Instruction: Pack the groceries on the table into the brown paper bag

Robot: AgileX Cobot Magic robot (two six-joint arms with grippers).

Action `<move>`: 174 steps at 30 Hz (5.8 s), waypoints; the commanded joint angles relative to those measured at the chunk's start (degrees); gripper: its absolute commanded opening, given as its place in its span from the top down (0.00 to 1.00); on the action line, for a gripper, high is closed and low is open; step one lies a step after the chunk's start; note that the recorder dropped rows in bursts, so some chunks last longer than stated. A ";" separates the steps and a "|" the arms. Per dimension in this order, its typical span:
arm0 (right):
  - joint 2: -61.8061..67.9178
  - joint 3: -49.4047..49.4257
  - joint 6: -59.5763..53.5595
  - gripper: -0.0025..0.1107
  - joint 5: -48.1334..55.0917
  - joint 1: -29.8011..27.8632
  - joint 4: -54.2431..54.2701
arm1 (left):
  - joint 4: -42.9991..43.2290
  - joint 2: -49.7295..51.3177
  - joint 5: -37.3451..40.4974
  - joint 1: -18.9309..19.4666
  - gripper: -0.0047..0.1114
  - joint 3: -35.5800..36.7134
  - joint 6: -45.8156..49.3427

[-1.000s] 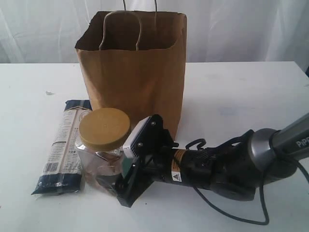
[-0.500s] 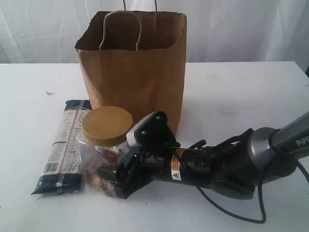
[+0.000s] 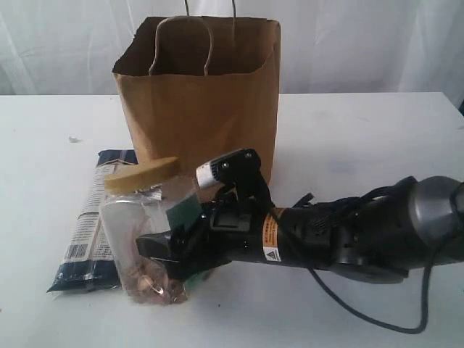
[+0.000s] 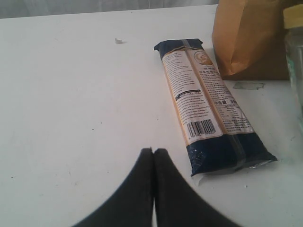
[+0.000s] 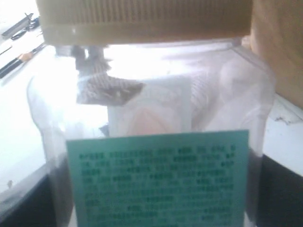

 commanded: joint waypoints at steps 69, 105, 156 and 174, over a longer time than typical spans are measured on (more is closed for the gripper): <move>-6.04 -40.99 16.50 0.75 45.43 -6.23 -38.60 | -0.40 -0.28 0.03 0.05 0.96 0.16 -0.29; -5.13 -40.99 18.46 0.40 44.83 -6.23 -38.17 | -0.40 -0.28 0.03 0.05 0.96 0.16 -0.29; -12.16 -40.99 18.61 0.10 49.44 -6.23 -31.98 | -0.40 -0.28 0.03 0.05 0.96 0.16 -0.29; -20.59 -37.97 6.48 0.21 82.18 -6.23 -19.51 | -0.40 -0.28 0.03 0.05 0.96 0.16 -0.29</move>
